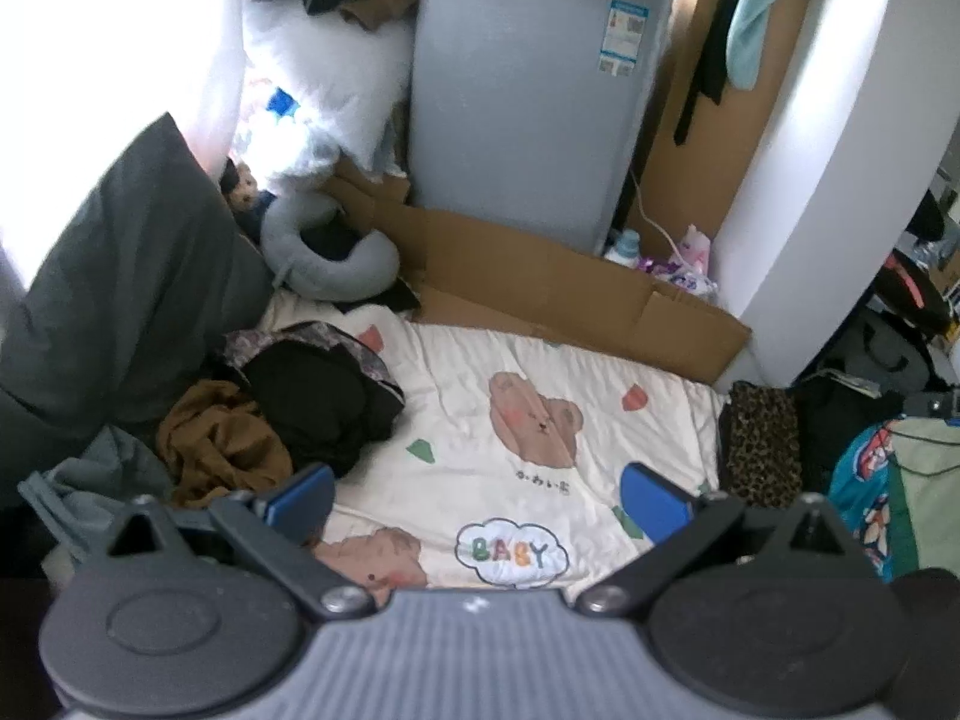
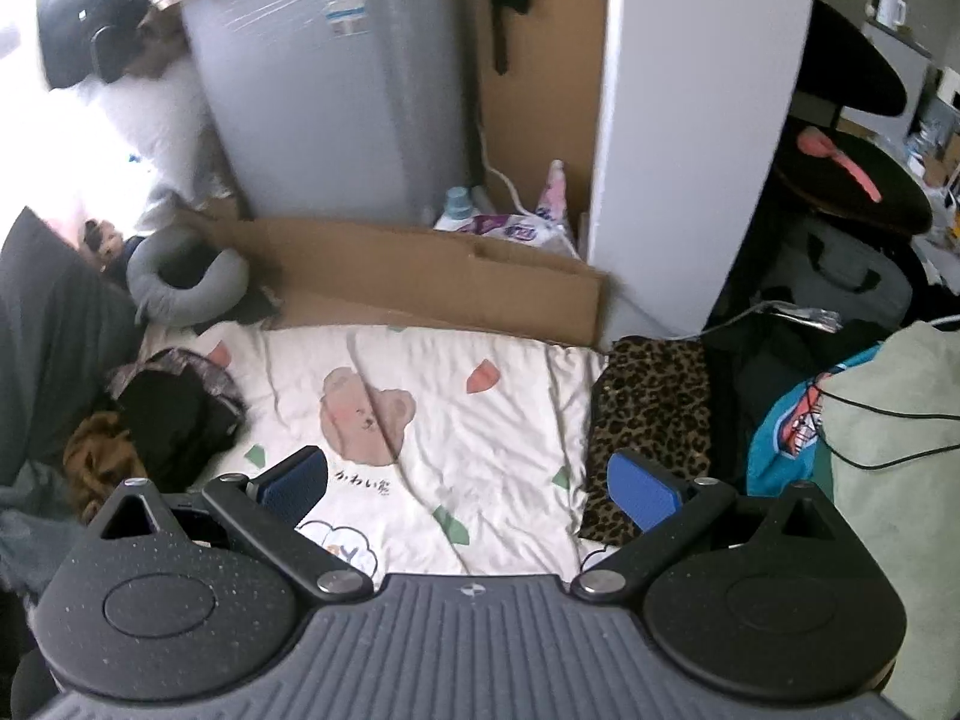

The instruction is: Fold clothes

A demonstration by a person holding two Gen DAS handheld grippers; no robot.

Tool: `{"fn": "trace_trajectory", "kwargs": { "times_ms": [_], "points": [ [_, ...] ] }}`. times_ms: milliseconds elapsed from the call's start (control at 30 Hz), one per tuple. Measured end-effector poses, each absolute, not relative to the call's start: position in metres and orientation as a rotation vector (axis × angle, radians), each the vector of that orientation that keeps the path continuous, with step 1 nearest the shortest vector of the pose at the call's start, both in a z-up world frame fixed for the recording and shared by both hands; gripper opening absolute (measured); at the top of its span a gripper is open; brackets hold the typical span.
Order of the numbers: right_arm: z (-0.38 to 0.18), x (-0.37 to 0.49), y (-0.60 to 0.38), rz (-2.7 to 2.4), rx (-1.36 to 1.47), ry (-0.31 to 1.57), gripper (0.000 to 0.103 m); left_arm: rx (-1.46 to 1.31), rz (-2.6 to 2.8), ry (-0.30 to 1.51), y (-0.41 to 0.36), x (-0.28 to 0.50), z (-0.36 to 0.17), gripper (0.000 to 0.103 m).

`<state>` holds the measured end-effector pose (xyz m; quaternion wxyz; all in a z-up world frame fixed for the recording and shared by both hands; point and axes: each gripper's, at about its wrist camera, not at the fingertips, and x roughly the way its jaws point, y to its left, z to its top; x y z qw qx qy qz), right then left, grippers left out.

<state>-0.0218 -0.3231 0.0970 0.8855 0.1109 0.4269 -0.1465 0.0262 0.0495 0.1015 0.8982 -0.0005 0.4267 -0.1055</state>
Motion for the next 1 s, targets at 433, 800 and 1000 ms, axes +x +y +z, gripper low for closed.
{"fn": "trace_trajectory", "kwargs": {
  "times_ms": [433, 800, 1000],
  "points": [
    [0.061, -0.048, -0.274, -0.149, 0.2, 0.849, 0.103, -0.055, -0.131, 0.871, 0.033, -0.003, 0.065, 0.103],
    [0.031, -0.059, -0.287, -0.176, 0.208, 0.814, 0.102, -0.106, -0.047, 0.874, 0.019, -0.005, 0.027, 0.103],
    [0.011, -0.061, -0.289, -0.139, 0.206, 0.842, 0.102, -0.087, -0.036, 0.89, 0.009, -0.006, 0.01, 0.103]
  ]
}}
